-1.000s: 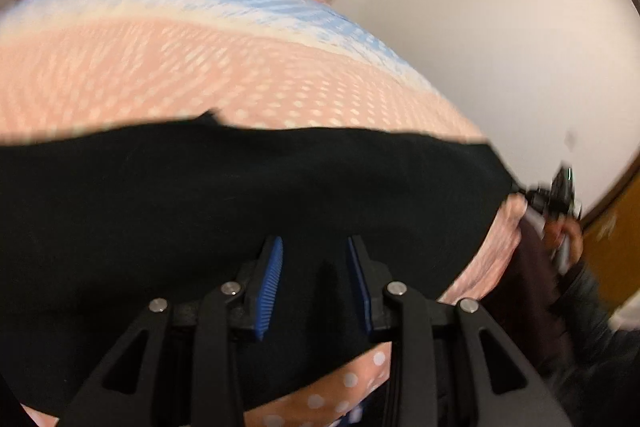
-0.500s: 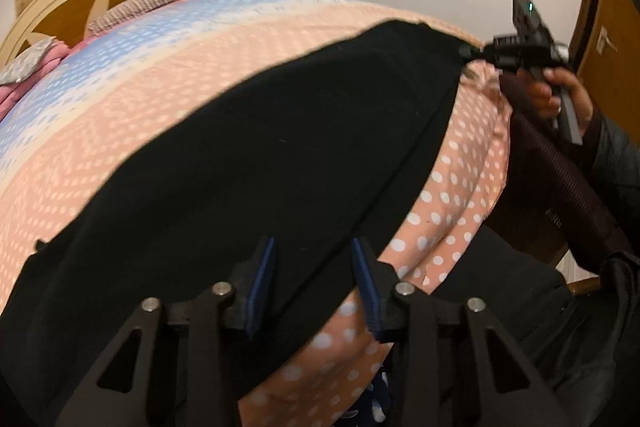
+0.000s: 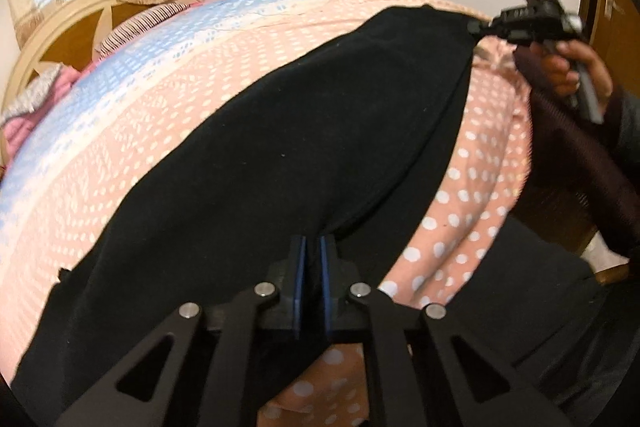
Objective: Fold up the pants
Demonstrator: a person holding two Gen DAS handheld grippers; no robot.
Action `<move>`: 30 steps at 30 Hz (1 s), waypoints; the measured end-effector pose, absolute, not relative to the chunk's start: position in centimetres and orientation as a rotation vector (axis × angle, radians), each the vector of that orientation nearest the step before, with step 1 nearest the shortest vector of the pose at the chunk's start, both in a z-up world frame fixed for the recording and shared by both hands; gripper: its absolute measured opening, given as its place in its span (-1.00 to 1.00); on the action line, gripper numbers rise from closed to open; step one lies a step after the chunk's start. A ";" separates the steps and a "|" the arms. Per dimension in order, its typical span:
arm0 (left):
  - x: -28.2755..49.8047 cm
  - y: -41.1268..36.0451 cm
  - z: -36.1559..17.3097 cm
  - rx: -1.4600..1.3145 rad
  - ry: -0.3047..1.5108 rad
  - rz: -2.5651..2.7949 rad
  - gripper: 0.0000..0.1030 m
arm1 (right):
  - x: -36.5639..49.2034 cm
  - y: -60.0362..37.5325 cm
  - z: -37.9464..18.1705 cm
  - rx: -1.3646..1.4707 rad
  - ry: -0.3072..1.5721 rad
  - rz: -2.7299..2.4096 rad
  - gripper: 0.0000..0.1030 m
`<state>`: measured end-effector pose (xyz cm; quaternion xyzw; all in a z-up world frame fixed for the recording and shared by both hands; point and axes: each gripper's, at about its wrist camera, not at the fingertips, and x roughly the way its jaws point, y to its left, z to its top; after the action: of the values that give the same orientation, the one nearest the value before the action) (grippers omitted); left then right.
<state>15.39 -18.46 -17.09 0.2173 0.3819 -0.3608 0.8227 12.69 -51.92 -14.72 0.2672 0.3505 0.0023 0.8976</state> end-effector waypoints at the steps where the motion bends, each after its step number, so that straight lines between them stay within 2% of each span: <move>1: 15.6 -18.2 -16.9 0.428 0.824 -0.780 -0.86 | 12.6 -51.8 -14.7 0.550 0.724 0.004 -0.93; 5: 15.4 -16.5 -15.6 0.323 0.842 -0.848 -0.86 | 12.3 -51.7 -14.3 0.543 0.717 0.006 -0.93; 12: 14.2 -16.2 -16.8 0.402 0.829 -0.839 -0.86 | 11.4 -52.3 -13.7 0.556 0.700 -0.013 -0.93; 18: 14.0 -17.4 -18.0 0.485 0.819 -0.813 -0.85 | 11.9 -52.5 -14.9 0.526 0.759 -0.043 -0.93; 21: 14.0 -16.9 -17.8 0.471 0.820 -0.807 -0.70 | 12.1 -52.5 -14.9 0.485 0.786 -0.067 -0.93; 23: 13.6 -16.8 -17.6 0.479 0.818 -0.818 -0.65 | 12.0 -52.8 -14.9 0.483 0.792 -0.085 -0.65; 24: 13.4 -16.7 -17.5 0.482 0.815 -0.823 -0.55 | 11.8 -53.1 -14.7 0.481 0.789 -0.112 -0.26; 25: 13.1 -16.4 -17.2 0.477 0.813 -0.833 -0.51 | 11.4 -53.7 -14.3 0.483 0.775 -0.153 -0.03; 30: 12.5 -14.4 -16.4 0.379 0.814 -0.875 -0.38 | 9.2 -57.7 -11.7 0.551 0.649 -0.258 -0.03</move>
<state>12.52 -14.42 -16.35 0.1773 0.3809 -0.4094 0.8099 9.15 -57.71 -11.72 0.2665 0.3141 -0.1249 0.9026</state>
